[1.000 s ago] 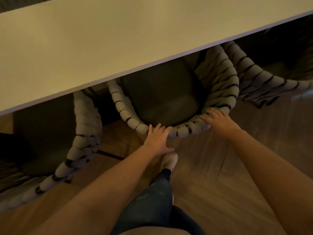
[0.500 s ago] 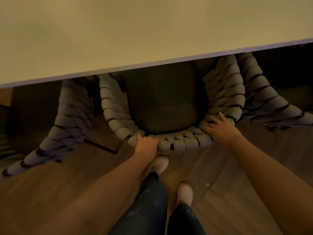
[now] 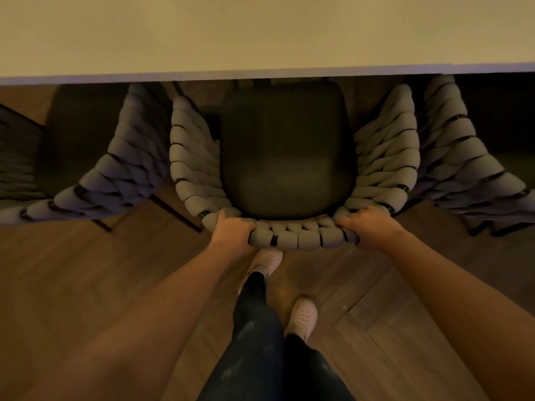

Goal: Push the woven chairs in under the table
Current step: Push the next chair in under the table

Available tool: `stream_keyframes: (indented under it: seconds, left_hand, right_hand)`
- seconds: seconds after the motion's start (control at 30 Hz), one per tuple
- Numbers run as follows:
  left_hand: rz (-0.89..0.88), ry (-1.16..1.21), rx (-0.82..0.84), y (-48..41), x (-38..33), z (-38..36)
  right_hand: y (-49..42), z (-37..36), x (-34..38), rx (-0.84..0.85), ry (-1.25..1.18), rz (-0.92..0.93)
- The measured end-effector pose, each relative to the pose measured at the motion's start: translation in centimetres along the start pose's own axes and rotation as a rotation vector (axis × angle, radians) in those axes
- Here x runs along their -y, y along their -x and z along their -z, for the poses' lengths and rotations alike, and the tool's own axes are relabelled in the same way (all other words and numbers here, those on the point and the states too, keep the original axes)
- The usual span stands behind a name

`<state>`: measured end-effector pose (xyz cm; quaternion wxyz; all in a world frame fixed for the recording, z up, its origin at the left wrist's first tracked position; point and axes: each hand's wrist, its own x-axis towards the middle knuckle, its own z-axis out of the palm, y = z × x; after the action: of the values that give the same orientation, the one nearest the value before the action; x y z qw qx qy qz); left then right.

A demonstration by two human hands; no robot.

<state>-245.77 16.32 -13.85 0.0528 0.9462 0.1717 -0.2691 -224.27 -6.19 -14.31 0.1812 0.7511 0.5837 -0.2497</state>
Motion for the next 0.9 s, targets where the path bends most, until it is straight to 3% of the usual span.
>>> stream_keyframes:
  seconds: [0.1,0.27,0.53,0.9]
  left_hand:
    - [0.008,-0.02,0.038,0.4,1.2,-0.3]
    - [0.036,-0.047,0.07,-0.7,2.6,-1.2]
    - [0.047,-0.059,0.013,-3.1,3.9,0.0]
    - [0.118,-0.145,0.087,-5.4,4.1,2.2]
  right_hand:
    - [0.2,-0.8,0.5,-0.047,-0.043,-0.008]
    - [-0.7,0.7,1.0,0.015,0.032,-0.087]
    - [-2.9,1.9,-0.3,0.005,0.035,-0.091]
    - [-4.9,2.0,-2.1,-0.015,0.066,-0.057]
